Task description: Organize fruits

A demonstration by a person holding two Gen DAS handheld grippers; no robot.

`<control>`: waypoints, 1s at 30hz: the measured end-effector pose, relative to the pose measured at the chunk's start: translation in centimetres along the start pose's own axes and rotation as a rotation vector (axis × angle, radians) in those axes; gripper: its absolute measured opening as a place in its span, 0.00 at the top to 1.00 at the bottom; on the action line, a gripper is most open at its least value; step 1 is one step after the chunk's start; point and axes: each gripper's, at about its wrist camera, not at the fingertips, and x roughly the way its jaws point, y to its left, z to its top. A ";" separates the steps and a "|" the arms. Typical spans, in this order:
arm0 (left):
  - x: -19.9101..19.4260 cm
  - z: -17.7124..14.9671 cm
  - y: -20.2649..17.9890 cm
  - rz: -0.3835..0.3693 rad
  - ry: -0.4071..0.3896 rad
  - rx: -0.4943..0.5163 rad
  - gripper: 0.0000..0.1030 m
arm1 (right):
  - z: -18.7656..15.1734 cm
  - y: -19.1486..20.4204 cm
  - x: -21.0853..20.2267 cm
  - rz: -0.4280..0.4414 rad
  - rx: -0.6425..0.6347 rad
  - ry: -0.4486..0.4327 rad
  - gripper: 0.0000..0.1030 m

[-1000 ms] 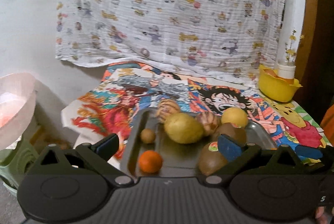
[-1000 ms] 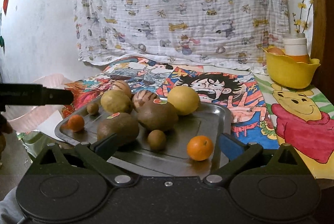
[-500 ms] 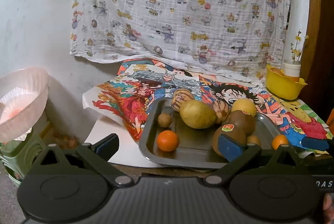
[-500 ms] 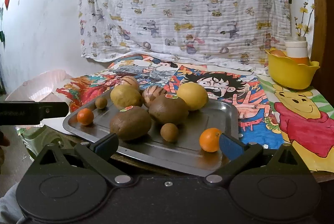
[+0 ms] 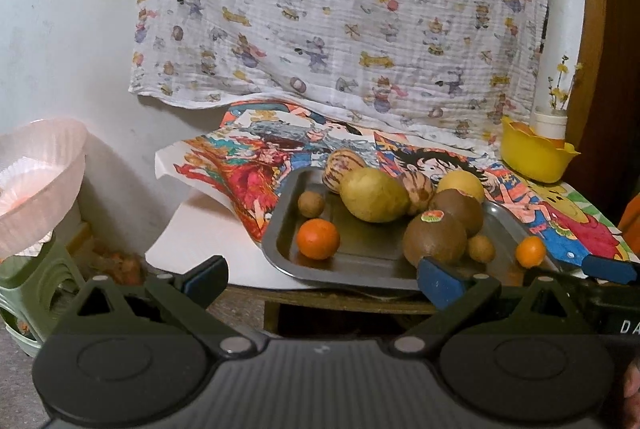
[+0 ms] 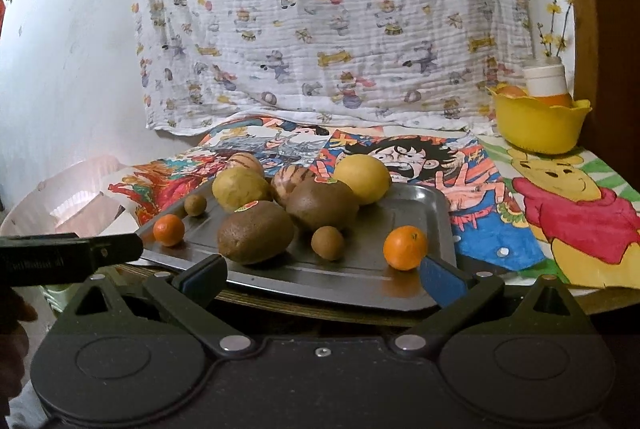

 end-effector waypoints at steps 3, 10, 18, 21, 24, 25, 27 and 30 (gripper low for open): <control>0.0 -0.3 0.0 -0.011 0.005 -0.004 0.01 | -0.1 -0.1 0.1 -0.004 0.005 0.002 0.01; -0.1 -0.6 0.2 -0.005 0.012 -0.006 0.01 | -0.1 -0.2 0.2 -0.012 0.003 0.005 0.01; -0.2 -0.5 0.4 0.008 0.010 -0.014 0.01 | -0.1 -0.1 0.2 -0.014 -0.002 0.004 0.01; -0.2 -0.5 0.6 0.009 0.009 -0.018 0.01 | -0.1 -0.1 0.2 -0.013 -0.002 0.005 0.01; -0.2 -0.5 0.6 0.009 0.012 -0.022 0.01 | -0.1 -0.1 0.2 -0.010 -0.006 0.010 0.01; -0.2 -0.6 0.6 0.008 0.012 -0.023 0.01 | -0.1 0.0 0.2 -0.009 -0.009 0.010 0.01; -0.2 -0.6 0.5 0.009 0.012 -0.022 0.01 | -0.1 0.0 0.1 -0.010 -0.013 0.010 0.01; -0.2 -0.6 0.5 0.010 0.011 -0.023 0.01 | 0.0 0.1 0.1 -0.010 -0.019 0.007 0.01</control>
